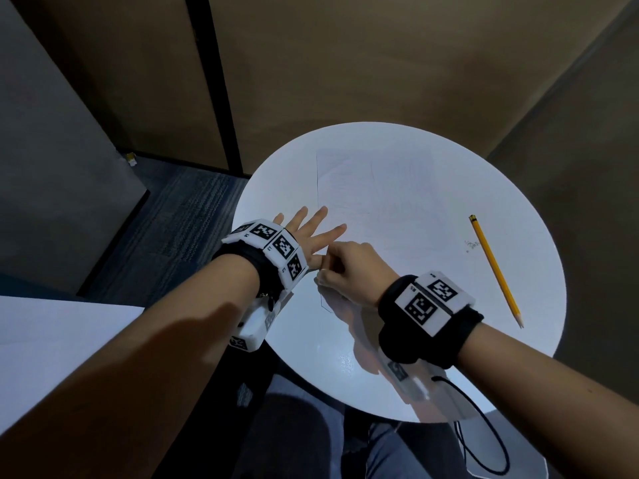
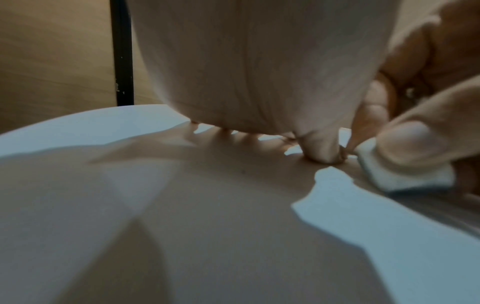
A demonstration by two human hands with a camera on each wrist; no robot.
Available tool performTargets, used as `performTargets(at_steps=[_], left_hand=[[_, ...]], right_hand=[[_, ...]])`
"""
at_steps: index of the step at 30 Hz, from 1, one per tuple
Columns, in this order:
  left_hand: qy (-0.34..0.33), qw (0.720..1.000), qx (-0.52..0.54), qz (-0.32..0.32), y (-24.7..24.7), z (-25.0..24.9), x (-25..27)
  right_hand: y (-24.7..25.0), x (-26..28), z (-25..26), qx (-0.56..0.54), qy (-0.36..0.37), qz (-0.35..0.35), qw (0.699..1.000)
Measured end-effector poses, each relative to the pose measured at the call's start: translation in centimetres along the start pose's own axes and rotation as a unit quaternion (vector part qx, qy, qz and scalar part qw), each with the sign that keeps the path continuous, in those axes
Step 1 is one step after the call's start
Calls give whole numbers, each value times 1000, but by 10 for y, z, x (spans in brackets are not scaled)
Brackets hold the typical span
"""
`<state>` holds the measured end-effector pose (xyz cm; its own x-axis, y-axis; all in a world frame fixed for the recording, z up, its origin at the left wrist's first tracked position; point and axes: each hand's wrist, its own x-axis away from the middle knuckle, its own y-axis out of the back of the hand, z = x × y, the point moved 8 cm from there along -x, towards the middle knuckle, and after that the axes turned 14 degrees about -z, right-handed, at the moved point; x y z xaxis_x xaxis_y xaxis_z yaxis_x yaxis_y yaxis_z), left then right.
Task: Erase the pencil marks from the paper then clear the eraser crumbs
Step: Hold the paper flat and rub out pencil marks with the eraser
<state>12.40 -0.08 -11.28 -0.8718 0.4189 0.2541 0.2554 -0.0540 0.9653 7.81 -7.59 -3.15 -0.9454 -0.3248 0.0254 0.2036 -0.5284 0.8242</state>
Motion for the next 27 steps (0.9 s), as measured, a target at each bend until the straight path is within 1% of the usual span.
performTargets(at_steps=[3, 4, 7, 8, 10, 12, 13, 17, 20, 22, 25, 27], left_hand=[[3, 1000, 13, 6, 6, -4, 4], [2, 1000, 15, 4, 7, -4, 4], [-1, 1000, -9, -11, 1, 0, 1], [-2, 1000, -13, -11, 1, 1, 2], [0, 1000, 7, 5, 4, -2, 4], [3, 1000, 23, 7, 10, -6, 6], [4, 1000, 23, 3, 12, -7, 7], [34, 998, 49, -5, 9, -8, 8], [46, 998, 44, -19, 9, -10, 9], [39, 998, 38, -20, 8, -10, 10], [30, 999, 24, -16, 10, -10, 11], [31, 999, 21, -9, 12, -12, 13]], right_hand=[[-7, 6, 2, 8, 20, 50, 999], [-5, 5, 2, 7, 23, 53, 998], [5, -4, -2, -5, 12, 7, 1000], [4, -3, -3, 0, 9, 3, 1000], [-2, 2, -6, 7, 4, 36, 999], [-5, 6, -7, 16, 1, 74, 997], [-2, 4, -8, 16, -4, 70, 997], [6, -1, -18, -38, -54, 2, 998], [2, 3, -22, -40, -54, -2, 998], [2, 8, -21, -40, -45, 9, 998], [1, 14, -21, -47, -40, 57, 996], [2, 13, -23, -59, -52, 63, 995]])
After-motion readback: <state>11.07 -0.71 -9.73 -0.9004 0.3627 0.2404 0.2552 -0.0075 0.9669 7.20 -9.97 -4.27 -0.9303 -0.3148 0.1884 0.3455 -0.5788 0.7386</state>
